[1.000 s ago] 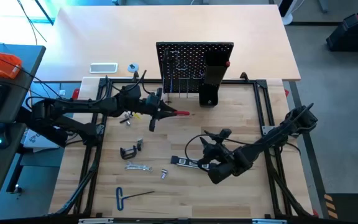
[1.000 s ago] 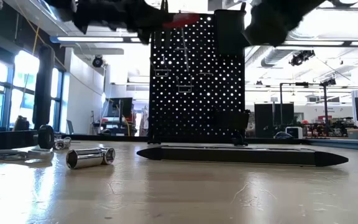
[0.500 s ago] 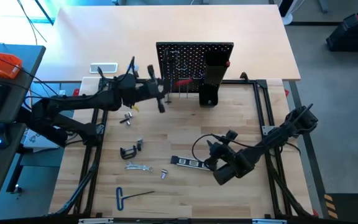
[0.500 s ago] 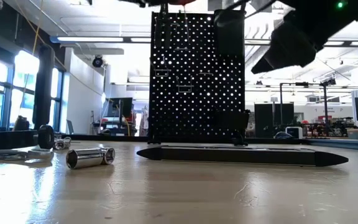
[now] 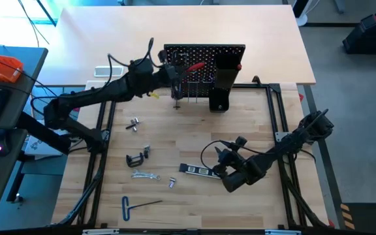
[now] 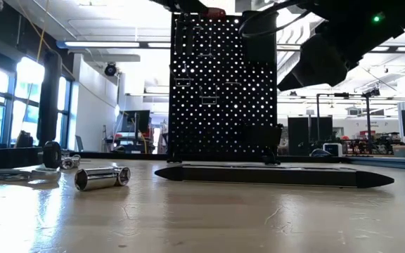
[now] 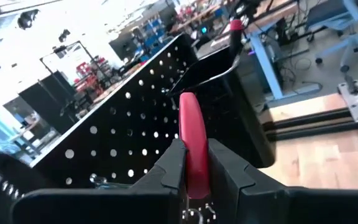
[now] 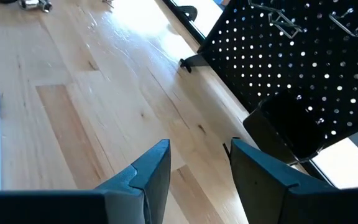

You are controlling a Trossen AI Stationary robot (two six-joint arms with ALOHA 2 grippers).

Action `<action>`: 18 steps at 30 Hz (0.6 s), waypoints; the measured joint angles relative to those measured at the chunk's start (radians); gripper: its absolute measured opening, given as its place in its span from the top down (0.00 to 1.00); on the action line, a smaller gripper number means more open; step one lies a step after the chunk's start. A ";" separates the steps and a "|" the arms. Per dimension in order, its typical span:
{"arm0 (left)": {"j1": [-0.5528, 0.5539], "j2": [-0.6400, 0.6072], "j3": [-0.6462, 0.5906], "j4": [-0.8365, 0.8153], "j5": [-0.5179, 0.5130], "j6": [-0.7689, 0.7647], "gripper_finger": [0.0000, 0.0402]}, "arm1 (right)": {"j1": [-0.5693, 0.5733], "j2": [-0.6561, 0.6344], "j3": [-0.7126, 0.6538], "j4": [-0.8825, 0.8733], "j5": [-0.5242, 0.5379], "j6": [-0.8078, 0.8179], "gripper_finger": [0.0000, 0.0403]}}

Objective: Hang tools onto peg board
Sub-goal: Hang the allen wrench on the peg board

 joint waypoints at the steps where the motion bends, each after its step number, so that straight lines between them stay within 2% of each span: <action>1: 0.001 0.008 0.015 -0.014 0.000 0.000 0.91 | 0.000 0.000 0.000 0.006 0.001 -0.006 0.61; 6: 0.009 0.038 0.074 -0.079 -0.022 -0.012 0.91 | 0.000 0.000 0.000 0.009 -0.003 -0.009 0.61; 18: 0.049 0.042 0.077 -0.142 -0.049 -0.067 0.91 | 0.000 0.001 0.000 0.009 -0.005 -0.025 0.61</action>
